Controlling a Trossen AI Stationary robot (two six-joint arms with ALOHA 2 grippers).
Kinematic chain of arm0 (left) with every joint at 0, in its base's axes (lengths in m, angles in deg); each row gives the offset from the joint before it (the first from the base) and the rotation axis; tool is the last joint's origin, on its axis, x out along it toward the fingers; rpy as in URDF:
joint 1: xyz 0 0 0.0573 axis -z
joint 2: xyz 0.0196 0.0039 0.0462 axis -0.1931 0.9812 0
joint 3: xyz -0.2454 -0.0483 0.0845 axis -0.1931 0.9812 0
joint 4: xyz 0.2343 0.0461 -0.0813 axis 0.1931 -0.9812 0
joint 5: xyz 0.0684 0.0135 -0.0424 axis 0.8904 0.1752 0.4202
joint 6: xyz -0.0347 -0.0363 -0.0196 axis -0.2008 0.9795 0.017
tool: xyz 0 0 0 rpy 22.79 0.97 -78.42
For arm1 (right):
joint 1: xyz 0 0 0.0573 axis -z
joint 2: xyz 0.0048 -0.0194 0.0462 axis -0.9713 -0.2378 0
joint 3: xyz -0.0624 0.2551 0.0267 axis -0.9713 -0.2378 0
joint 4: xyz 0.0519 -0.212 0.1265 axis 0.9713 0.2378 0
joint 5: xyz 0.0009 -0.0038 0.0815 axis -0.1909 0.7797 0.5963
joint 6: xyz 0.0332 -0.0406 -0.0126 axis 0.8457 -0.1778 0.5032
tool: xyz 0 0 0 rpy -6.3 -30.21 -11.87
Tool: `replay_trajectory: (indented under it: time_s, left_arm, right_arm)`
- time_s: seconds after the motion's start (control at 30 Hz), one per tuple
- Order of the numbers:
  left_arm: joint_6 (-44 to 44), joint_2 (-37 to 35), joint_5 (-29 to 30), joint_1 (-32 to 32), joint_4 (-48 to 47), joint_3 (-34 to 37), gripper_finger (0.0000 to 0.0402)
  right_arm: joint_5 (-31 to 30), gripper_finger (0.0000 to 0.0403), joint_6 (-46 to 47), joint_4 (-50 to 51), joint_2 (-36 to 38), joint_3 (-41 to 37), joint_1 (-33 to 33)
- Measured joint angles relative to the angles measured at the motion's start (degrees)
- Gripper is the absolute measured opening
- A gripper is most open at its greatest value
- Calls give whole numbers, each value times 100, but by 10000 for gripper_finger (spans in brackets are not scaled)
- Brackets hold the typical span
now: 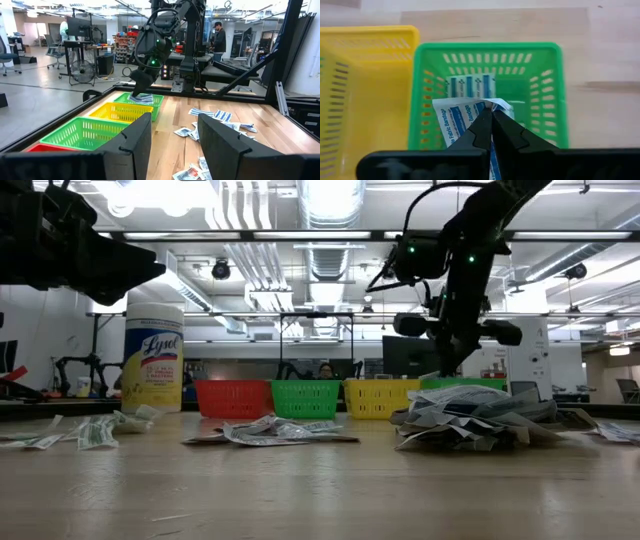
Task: Pick & Place First Aid Supplies
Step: Put the blue bandage into the right green bin
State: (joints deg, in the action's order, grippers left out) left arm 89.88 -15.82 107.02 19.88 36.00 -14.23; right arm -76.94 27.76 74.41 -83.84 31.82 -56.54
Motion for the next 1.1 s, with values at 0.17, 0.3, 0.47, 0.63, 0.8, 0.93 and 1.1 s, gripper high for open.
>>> replay_trajectory:
  time_s: [0.17,0.3,0.47,0.63,0.8,0.93,1.1]
  left_arm:
    - [0,0,0,-2,1,0,158]
    - [0,0,0,1,-2,0,158]
    - [0,0,0,1,-2,0,158]
    - [0,0,0,1,-2,0,158]
    - [0,0,0,-1,-2,0,158]
    - [-2,0,0,-1,-2,0,158]
    - [-1,0,0,-1,-2,0,158]
  right_arm:
    - [-38,9,-105,-49,0,-86,81]
    - [-42,9,-342,-77,0,-86,155]
    - [-11,9,-561,-163,0,-86,197]
    - [6,32,-671,-262,-1,-86,206]
    - [6,72,-682,-278,-2,-86,211]
    - [9,98,-706,-277,-2,-83,211]
    - [213,120,-1143,-123,84,85,205]
